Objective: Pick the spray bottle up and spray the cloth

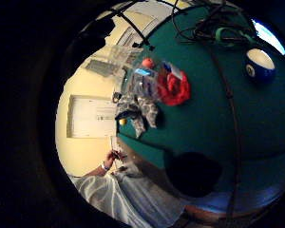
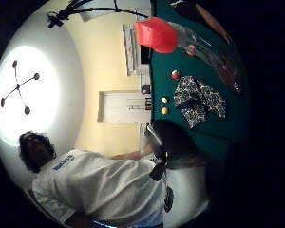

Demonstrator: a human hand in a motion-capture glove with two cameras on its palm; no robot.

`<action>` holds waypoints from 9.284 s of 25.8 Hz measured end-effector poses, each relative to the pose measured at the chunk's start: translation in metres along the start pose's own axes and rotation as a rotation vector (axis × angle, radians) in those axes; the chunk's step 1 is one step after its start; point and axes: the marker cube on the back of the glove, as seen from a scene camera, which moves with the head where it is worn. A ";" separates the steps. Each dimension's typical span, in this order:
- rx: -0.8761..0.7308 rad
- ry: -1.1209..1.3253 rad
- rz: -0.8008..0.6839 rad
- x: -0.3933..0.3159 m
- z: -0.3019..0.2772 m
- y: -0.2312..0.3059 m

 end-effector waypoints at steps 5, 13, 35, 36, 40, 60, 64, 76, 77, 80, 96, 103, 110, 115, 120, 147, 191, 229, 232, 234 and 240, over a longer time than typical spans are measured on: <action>0.008 -0.029 0.020 0.004 0.011 -0.022; 0.078 -0.040 0.025 0.013 0.021 -0.048; 0.229 -0.076 0.007 0.018 0.051 -0.105; 0.234 -0.071 0.009 0.018 0.053 -0.108; 0.237 -0.049 0.014 0.015 0.059 -0.118; 0.195 -0.002 -0.029 -0.002 0.056 -0.144; 0.229 -0.031 -0.044 -0.022 0.044 -0.149; 0.054 -0.032 -0.250 -0.143 -0.005 -0.148; 0.041 -0.032 -0.263 -0.151 -0.008 -0.147; 0.000 -0.023 -0.297 -0.168 -0.012 -0.142; -0.531 0.298 -0.070 -0.165 0.035 -0.143; -0.745 0.507 0.107 -0.133 0.085 -0.141; -0.865 0.731 0.170 -0.103 0.116 -0.135; -0.927 0.850 0.246 -0.080 0.120 -0.129; -1.009 0.994 0.296 -0.053 0.123 -0.115; -1.109 1.317 0.508 0.021 0.129 -0.099; -0.502 0.084 -0.143 -0.236 0.147 -0.136; -0.428 -0.083 -0.430 -0.139 0.422 -0.171; -0.378 -0.076 -0.433 -0.139 0.427 -0.170; -0.350 -0.075 -0.427 -0.139 0.430 -0.173; -0.346 -0.064 -0.420 -0.144 0.446 -0.185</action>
